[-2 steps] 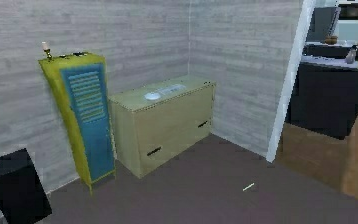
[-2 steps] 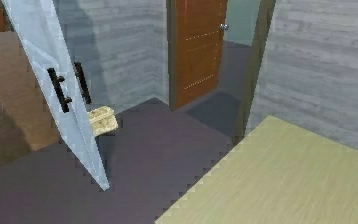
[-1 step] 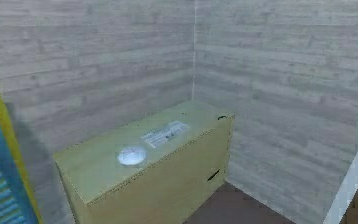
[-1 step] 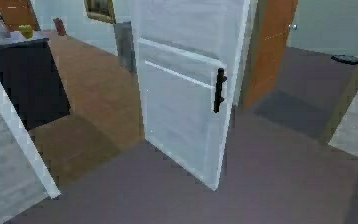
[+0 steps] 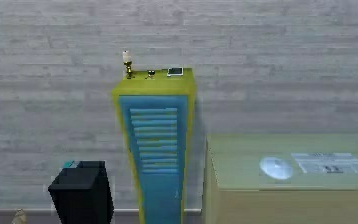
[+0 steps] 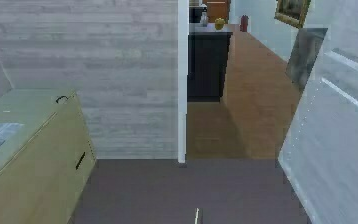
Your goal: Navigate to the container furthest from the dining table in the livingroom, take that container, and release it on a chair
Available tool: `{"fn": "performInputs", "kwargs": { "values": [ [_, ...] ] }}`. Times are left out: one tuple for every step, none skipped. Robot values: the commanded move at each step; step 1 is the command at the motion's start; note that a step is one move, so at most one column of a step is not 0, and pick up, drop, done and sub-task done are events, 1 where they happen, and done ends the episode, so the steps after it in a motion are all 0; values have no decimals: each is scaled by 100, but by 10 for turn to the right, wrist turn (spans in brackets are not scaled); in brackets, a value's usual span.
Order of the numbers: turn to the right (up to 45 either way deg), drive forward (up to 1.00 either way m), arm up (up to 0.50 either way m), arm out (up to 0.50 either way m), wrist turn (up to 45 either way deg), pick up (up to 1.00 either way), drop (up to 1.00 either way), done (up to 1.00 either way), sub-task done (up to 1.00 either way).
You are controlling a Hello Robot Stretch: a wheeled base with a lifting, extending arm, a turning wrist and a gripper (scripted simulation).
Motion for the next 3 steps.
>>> {"fn": "performInputs", "kwargs": {
  "values": [
    [-450, 0, 0, 0, 0, 0, 0, 0, 0],
    [-150, 0, 0, 0, 0, 0, 0, 0, 0],
    [450, 0, 0, 0, 0, 0, 0, 0, 0]
  ]
}}
